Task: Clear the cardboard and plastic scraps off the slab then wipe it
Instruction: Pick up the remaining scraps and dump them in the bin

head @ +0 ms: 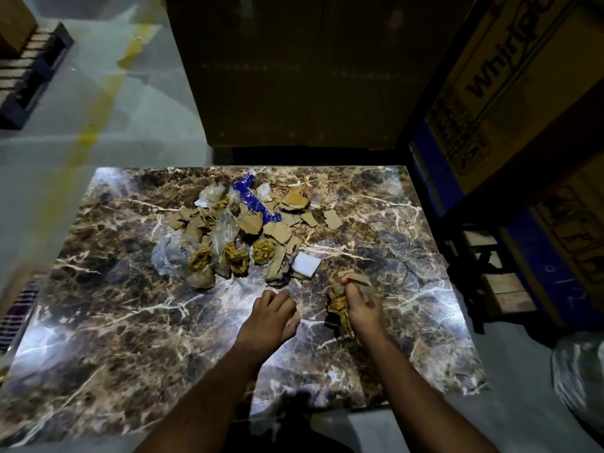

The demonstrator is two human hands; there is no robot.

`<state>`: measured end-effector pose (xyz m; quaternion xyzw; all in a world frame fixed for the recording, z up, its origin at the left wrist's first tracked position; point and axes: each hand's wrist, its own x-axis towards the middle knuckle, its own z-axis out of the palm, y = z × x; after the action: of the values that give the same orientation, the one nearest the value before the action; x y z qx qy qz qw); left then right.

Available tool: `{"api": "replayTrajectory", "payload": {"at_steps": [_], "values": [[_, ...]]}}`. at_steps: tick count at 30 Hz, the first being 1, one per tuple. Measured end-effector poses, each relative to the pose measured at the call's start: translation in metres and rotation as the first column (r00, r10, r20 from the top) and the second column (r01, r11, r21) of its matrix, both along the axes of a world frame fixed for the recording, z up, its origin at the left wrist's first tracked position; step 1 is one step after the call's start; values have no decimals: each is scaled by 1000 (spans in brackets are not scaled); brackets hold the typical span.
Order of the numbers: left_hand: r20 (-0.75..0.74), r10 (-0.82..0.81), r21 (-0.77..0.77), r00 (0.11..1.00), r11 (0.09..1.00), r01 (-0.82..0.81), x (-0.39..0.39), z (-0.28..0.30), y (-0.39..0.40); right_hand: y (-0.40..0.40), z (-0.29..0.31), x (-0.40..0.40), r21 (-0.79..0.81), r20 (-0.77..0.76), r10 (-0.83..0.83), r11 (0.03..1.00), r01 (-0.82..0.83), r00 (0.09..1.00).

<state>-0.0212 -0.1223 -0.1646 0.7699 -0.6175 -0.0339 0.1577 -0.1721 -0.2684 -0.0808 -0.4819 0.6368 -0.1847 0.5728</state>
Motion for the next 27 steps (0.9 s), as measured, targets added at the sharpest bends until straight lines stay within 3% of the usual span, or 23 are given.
{"api": "replayTrajectory", "payload": {"at_steps": [4,11,14,16,17,19,21,23,25,27], "values": [[-46,12,6,999,1000,-11,-3,1,-2,8,11,5,36,36,-1,999,0,999],[50,49,-49,998,998,-46,-10,3,5,18,31,27,201,94,30,978,-49,995],[-54,142,-12,988,990,-143,-9,3,10,10,-3,31,214,161,25,975,-60,987],[-237,309,-15,921,947,-322,-11,15,7,1,-23,31,214,184,19,975,-59,983],[-385,398,-19,833,898,-439,-14,28,3,1,-16,30,193,214,18,979,-61,977],[-697,473,-2,539,750,-662,-21,61,-13,4,-2,34,159,276,26,985,-73,961],[-902,405,109,151,550,-828,-28,100,-35,7,12,40,141,352,36,986,-90,935],[-959,216,266,-183,468,-843,-38,130,-54,8,19,52,135,409,-1,989,-60,913],[-939,-13,297,-343,470,-831,-48,150,-66,3,10,65,130,490,8,988,-81,872],[-925,-163,233,-342,467,-853,-54,169,-68,10,29,73,95,554,30,991,-98,832]]}}
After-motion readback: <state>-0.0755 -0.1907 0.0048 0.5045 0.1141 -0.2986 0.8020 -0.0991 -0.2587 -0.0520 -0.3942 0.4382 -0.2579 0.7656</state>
